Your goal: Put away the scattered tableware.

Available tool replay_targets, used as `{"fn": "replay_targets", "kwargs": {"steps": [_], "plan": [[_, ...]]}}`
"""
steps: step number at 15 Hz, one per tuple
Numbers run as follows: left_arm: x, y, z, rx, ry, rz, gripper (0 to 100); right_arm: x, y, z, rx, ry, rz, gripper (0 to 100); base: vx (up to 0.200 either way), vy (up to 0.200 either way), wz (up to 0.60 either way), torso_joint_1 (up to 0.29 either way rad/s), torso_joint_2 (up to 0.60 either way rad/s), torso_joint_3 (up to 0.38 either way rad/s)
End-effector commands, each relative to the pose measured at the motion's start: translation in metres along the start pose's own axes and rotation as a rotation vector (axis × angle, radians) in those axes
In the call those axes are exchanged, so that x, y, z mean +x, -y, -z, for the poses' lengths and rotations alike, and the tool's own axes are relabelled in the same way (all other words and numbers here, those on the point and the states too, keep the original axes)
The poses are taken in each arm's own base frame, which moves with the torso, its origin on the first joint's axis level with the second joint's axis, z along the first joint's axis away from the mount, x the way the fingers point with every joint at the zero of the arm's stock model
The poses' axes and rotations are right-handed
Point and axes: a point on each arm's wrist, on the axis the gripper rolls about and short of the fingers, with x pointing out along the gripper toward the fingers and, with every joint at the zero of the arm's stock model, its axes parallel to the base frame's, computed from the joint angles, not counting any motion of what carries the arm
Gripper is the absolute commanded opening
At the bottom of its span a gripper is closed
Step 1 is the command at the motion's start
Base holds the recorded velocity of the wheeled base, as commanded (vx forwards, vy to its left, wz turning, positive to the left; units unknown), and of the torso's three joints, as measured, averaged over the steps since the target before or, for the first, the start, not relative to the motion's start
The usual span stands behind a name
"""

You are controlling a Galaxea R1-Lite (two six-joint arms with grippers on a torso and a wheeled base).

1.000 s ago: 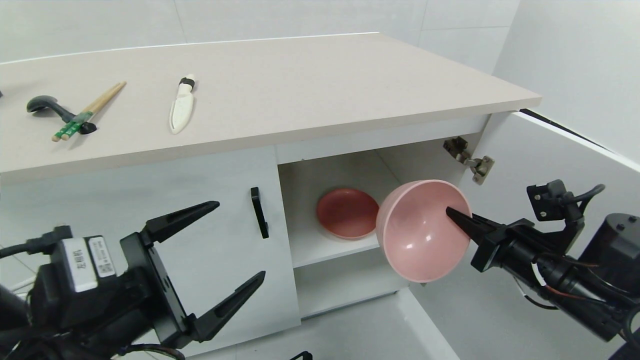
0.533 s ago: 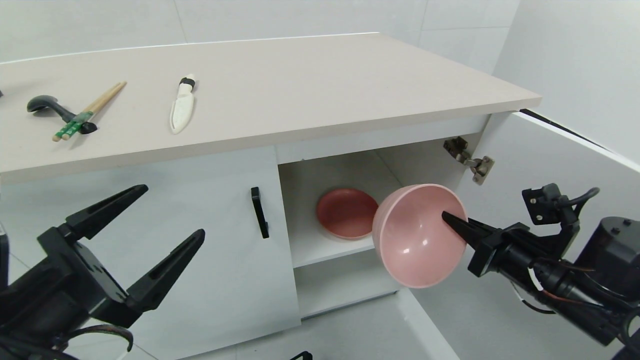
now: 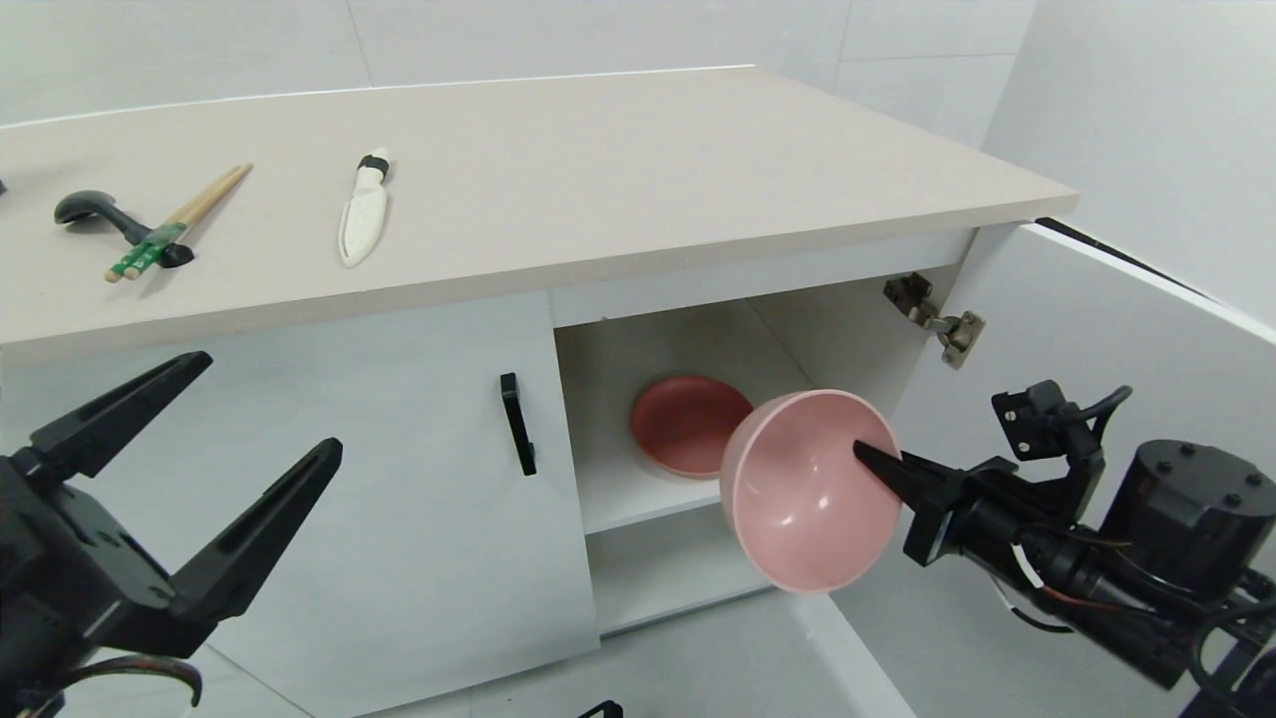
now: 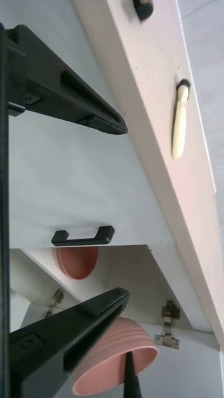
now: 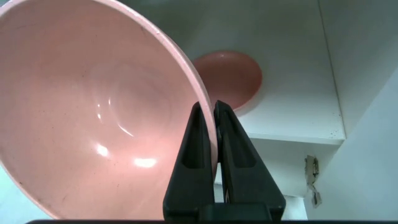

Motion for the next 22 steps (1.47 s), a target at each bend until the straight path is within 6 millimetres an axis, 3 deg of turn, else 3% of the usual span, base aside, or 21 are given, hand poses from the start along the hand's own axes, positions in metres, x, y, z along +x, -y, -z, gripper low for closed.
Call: {"fn": "replay_targets", "kwargs": {"steps": [1,2,6,8,13,18,22], "plan": [[-0.011,-0.003,-0.013,0.015,0.056,-0.031,100,0.017,0.004,0.01,0.0,-0.028,0.005,0,0.0,0.0,0.0,0.0,0.0,0.0],[-0.011,-0.003,-0.013,0.015,0.056,-0.031,100,0.017,0.004,0.01,0.0,-0.028,0.005,0,0.0,0.0,0.0,0.0,0.0,0.0],[-0.026,-0.007,-0.03,-0.04,0.102,-0.026,100,0.052,0.012,0.015,-0.001,-0.007,0.004,0,0.0,0.0,0.0,0.0,0.0,0.0],[-0.029,-0.006,-0.026,-0.075,0.038,-0.017,100,0.069,0.021,0.019,0.001,0.003,0.021,0,0.0,0.0,0.0,0.0,0.0,0.0],[-0.042,-0.003,-0.02,-0.093,-0.068,-0.008,100,0.094,0.04,0.007,0.009,-0.011,0.009,0,0.0,0.0,0.0,0.0,0.0,0.0],[-0.049,-0.003,-0.017,-0.093,-0.119,-0.028,100,0.134,0.045,0.008,0.011,-0.04,0.004,0,0.0,0.0,0.0,0.0,0.0,0.0],[-0.049,-0.003,-0.017,-0.095,-0.128,-0.027,100,0.152,0.046,0.013,0.011,-0.073,0.002,0,0.0,0.0,0.0,0.0,0.0,0.0]]}}
